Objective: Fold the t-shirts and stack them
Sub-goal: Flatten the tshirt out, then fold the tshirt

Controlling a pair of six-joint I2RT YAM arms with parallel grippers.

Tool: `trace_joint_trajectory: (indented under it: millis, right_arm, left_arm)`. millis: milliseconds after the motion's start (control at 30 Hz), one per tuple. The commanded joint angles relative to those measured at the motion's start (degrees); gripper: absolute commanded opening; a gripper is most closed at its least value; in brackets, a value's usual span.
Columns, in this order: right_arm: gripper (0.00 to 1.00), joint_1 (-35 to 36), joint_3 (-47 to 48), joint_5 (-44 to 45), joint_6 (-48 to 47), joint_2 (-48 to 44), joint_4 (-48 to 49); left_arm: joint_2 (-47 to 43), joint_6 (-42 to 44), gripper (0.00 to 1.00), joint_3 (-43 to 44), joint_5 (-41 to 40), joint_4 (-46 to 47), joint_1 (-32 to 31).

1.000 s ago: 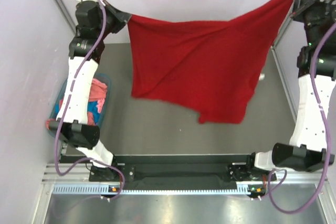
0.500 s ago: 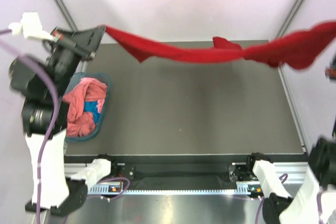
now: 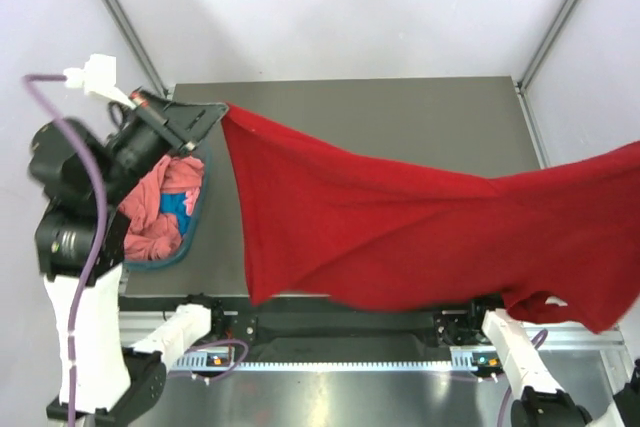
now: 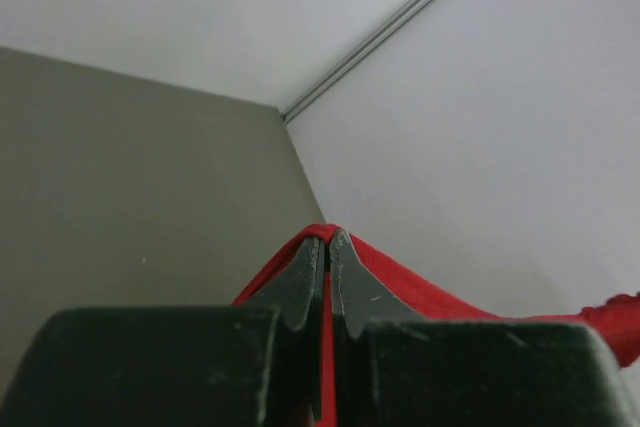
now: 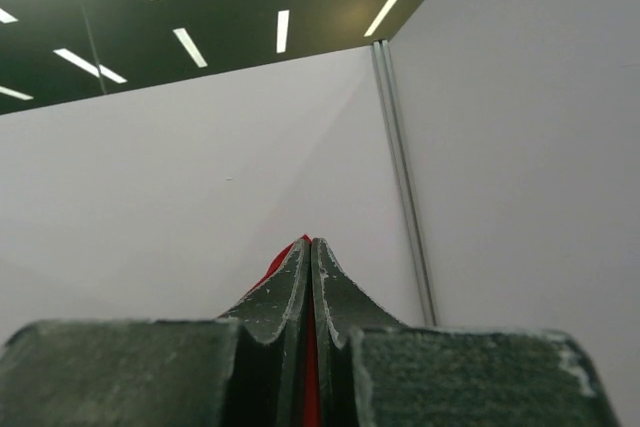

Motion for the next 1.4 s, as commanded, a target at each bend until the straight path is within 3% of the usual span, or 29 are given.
trace_joint_trajectory:
  millis: [0, 233, 333, 533, 633, 800, 900, 1100, 1367]
  right_arm:
    - [0.00, 1.17, -4.31, 3.33, -5.04, 4.80, 1.97]
    - [0.00, 1.26, -29.19, -3.42, -6.89, 11.56, 23.84]
    - [0.00, 0.91, -35.53, -8.42, -6.72, 22.86, 36.15]
    - [0.00, -1.11, -31.95, -17.48, -6.63, 45.47, 50.65]
    - [0.00, -1.55, -24.32, -20.82, -6.02, 60.21, 53.30]
    - [0.00, -1.82, -20.95, -24.96, -1.63, 70.89, 60.42]
    - [0.00, -1.73, -18.93, -27.77, 1.88, 75.20, 63.41]
    - [0.00, -1.82, -16.12, -27.43, 3.92, 79.16, 64.83]
    - [0.00, -2.87, -19.10, -23.82, 5.24, 77.14, 57.01]
  left_arm:
    - [4.22, 1.80, 0.00, -1.64, 1.18, -2.51, 0.23]
    - [19.21, 5.93, 0.00, -9.39, -3.39, 5.92, 0.32]
    - [30.45, 7.33, 0.00, -6.50, -5.94, 10.92, 0.67]
    - [54.44, 5.77, 0.00, 3.87, -4.81, 25.93, 4.62]
    - [67.74, 3.39, 0.00, 15.78, 0.62, 30.53, 6.65]
    - [84.80, 1.29, 0.00, 30.15, 6.17, 33.08, 8.93]
    - [86.67, 0.49, 0.00, 29.99, 8.02, 38.52, 9.55]
    - [87.11, 2.24, 0.00, 27.70, 8.20, 39.94, 9.64]
    - [87.47, 2.86, 0.00, 27.61, 7.85, 38.89, 10.25]
